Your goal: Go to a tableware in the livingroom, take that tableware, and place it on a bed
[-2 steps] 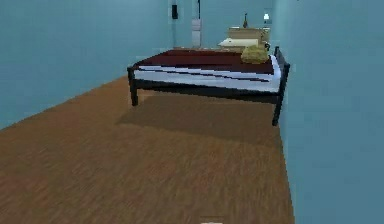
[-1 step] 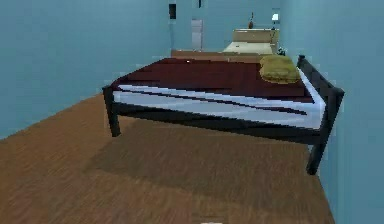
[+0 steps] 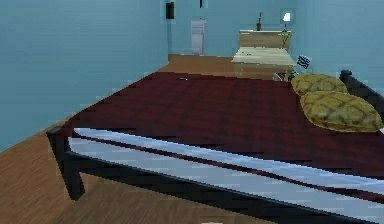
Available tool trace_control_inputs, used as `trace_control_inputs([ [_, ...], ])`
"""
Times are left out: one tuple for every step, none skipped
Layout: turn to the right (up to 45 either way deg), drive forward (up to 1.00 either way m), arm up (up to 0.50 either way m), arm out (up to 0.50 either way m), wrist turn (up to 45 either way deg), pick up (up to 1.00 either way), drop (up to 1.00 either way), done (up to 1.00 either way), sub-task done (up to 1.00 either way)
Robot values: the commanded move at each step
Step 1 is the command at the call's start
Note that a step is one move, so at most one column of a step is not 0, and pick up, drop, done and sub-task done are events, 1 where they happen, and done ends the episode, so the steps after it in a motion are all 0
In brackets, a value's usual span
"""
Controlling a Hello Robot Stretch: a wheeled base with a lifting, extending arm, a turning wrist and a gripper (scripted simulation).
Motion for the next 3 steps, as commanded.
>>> trace_control_inputs([
  [0.0, 0.55, 0.0, 0.0, 0.0, 0.0, 0.0, 0.0, 0.0],
  [36.0, 0.0, 0.0, 0.0, 0.0, 0.0, 0.0, 0.0, 0.0],
  [-24.0, 0.0, 0.0, 0.0, 0.0, 0.0, 0.0, 0.0, 0.0],
])
